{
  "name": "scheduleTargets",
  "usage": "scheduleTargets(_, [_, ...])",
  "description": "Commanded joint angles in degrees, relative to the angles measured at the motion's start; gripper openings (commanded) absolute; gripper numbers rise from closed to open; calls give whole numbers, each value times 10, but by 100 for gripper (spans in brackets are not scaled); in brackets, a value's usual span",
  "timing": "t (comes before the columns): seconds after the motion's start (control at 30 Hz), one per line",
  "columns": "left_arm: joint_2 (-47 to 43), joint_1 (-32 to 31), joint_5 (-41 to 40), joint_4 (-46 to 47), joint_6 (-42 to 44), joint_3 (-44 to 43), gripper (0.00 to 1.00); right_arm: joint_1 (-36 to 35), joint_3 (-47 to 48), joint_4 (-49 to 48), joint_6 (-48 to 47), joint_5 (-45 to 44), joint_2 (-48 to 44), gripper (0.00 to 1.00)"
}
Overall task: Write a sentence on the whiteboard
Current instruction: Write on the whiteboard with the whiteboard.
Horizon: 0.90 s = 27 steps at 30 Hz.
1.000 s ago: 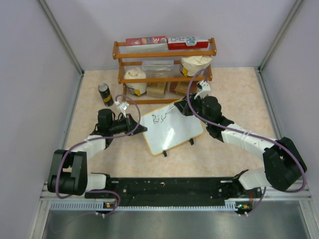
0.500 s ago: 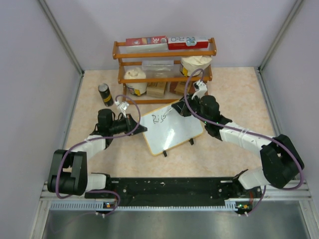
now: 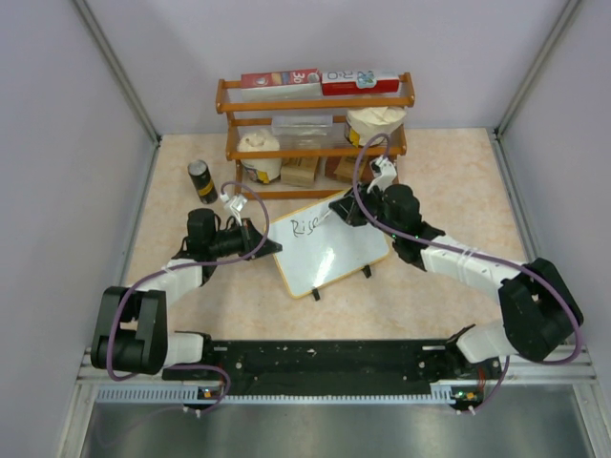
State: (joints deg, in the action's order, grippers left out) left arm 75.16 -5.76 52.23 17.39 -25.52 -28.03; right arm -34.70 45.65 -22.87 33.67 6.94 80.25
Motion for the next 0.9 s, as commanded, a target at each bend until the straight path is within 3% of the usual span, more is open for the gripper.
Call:
scheduleTargets(0.0, [8, 1, -105, -23, 79, 17, 0, 2, -18, 27, -24, -21, -9, 0])
scheduleTargets(0.87, [7, 1, -104, -23, 79, 18, 0, 3, 2, 13, -16, -59, -67, 0])
